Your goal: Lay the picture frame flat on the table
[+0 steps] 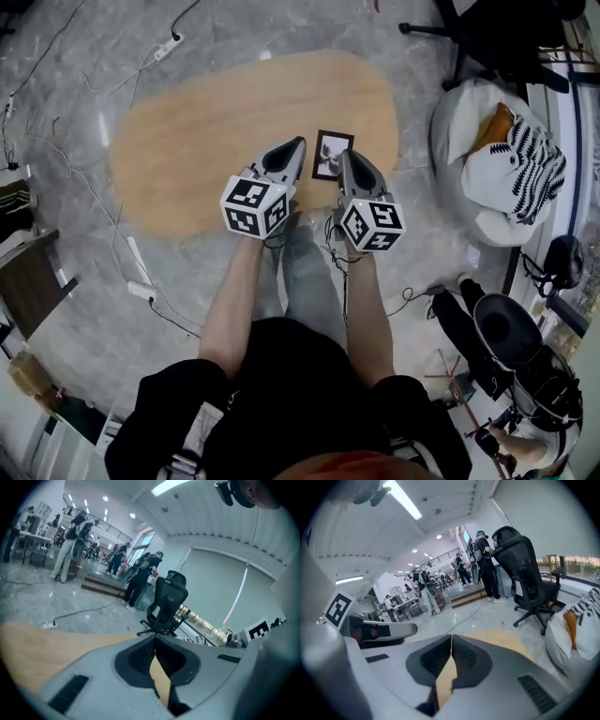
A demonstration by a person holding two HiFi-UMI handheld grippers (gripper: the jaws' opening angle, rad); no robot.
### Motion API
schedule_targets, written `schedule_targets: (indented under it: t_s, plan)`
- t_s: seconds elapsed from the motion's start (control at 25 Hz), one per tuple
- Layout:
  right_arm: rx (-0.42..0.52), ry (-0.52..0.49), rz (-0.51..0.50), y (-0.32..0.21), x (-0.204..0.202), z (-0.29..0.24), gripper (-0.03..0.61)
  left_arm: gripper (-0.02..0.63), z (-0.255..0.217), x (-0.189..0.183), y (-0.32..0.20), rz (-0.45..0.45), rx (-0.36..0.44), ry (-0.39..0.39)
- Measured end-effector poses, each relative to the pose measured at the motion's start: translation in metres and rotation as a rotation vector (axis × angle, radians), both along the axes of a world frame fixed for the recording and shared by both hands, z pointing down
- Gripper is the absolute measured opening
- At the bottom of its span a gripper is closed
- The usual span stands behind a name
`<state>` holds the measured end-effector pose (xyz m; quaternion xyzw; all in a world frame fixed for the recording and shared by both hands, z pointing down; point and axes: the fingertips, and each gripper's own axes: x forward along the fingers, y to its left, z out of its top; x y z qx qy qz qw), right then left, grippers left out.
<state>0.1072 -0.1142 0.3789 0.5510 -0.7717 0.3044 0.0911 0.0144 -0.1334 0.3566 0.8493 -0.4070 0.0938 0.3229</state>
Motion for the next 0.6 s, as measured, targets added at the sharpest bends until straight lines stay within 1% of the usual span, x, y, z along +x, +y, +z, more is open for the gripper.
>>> schedule_targets:
  t_s: [0.12, 0.32, 0.44, 0.6]
  plan:
    - [0.109, -0.019, -0.015, -0.015, -0.005, -0.070, 0.012, 0.008, -0.067, -0.008, -0.009, -0.065, 0.097, 0.007]
    - [0.223, -0.026, -0.036, 0.000, -0.004, -0.174, 0.011, 0.008, -0.167, -0.018, 0.010, -0.133, 0.198, 0.037]
    - [0.332, -0.038, -0.029, -0.005, 0.000, -0.233, 0.011, 0.009, -0.218, -0.011, 0.011, -0.133, 0.294, 0.042]
    - [0.435, -0.018, -0.030, 0.007, 0.011, -0.287, 0.011, 0.008, -0.260, 0.008, 0.022, -0.132, 0.379, 0.004]
